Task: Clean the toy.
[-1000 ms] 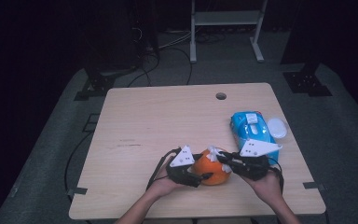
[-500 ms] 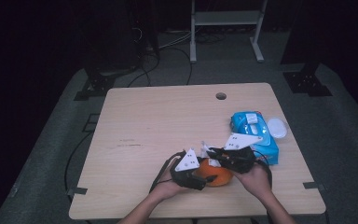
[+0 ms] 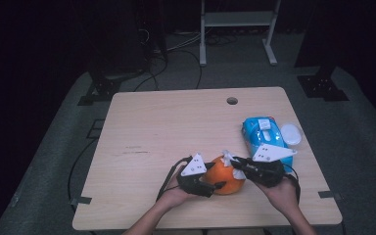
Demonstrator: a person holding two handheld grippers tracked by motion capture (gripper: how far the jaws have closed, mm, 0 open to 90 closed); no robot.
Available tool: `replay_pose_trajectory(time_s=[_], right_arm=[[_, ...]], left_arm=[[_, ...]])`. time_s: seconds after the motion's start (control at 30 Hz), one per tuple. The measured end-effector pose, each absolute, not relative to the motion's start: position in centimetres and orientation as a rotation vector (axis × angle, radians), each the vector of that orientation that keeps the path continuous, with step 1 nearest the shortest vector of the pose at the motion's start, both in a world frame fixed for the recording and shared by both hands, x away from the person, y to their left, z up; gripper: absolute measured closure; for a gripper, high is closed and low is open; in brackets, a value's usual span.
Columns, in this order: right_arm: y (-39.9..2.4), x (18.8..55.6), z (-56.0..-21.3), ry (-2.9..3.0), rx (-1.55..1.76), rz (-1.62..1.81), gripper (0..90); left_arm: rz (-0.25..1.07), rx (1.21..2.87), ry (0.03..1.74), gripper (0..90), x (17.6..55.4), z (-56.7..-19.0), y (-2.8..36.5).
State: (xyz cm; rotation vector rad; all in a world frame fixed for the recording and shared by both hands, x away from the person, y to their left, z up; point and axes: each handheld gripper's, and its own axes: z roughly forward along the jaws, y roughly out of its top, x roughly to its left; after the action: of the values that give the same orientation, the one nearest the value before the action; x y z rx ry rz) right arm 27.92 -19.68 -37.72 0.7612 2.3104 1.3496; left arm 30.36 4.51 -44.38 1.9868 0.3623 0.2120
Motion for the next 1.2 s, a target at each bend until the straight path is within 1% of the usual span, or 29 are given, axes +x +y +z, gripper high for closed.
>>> replay_pose_trajectory(time_s=[0.07, 0.1, 0.13, 0.17, 0.23, 0.4, 0.5, 0.53, 0.57, 0.6, 0.63, 0.77, 0.93, 1.2], right_arm=[[-18.9, 27.6, -37.8, 2.327, 0.733, 1.365, 81.6], [-17.8, 27.3, -37.9, 2.357, 0.689, 1.369, 81.5], [-17.8, 27.3, -37.9, 2.357, 0.689, 1.369, 81.5], [-16.5, 26.9, -38.1, 2.397, 0.641, 1.354, 81.5], [-15.8, 26.7, -38.3, 2.407, 0.606, 1.319, 81.4], [-16.7, 26.9, -38.1, 2.399, 0.635, 1.362, 81.5], [-18.5, 27.0, -38.3, 2.376, 0.688, 1.389, 81.6], [-18.5, 27.0, -38.3, 2.376, 0.688, 1.389, 81.6], [-19.5, 27.1, -38.5, 2.362, 0.726, 1.394, 81.5], [-19.5, 27.1, -38.5, 2.362, 0.726, 1.394, 81.5], [-20.6, 27.4, -38.7, 2.345, 0.766, 1.403, 81.5], [-22.2, 28.3, -39.1, 2.316, 0.851, 1.400, 81.5], [-22.1, 28.9, -39.3, 2.310, 0.871, 1.400, 81.5], [-19.0, 29.0, -38.2, 2.332, 0.755, 1.436, 81.4]], left_arm=[[0.221, 1.991, 0.364, 29.9, 30.3, -44.3, 4.4], [0.221, 1.989, 0.367, 29.7, 30.3, -44.4, 4.4], [0.221, 1.989, 0.367, 29.6, 30.3, -44.4, 4.4], [0.220, 1.992, 0.367, 29.5, 30.3, -44.4, 4.5], [0.212, 1.995, 0.371, 29.5, 30.3, -44.4, 4.7], [0.192, 1.977, 0.382, 29.6, 30.7, -44.6, 5.1], [0.158, 1.954, 0.418, 29.4, 31.4, -44.8, 5.8], [0.158, 1.954, 0.418, 29.4, 31.4, -44.8, 5.8], [0.148, 1.948, 0.427, 29.3, 31.5, -44.8, 5.9], [0.148, 1.948, 0.427, 29.3, 31.5, -44.8, 5.9], [0.139, 1.948, 0.430, 29.3, 31.6, -44.8, 6.0], [0.142, 1.956, 0.409, 29.0, 31.5, -44.8, 5.9], [0.143, 1.955, 0.414, 28.4, 31.4, -44.8, 5.7], [0.142, 1.959, 0.413, 28.0, 31.5, -45.0, 5.8]])
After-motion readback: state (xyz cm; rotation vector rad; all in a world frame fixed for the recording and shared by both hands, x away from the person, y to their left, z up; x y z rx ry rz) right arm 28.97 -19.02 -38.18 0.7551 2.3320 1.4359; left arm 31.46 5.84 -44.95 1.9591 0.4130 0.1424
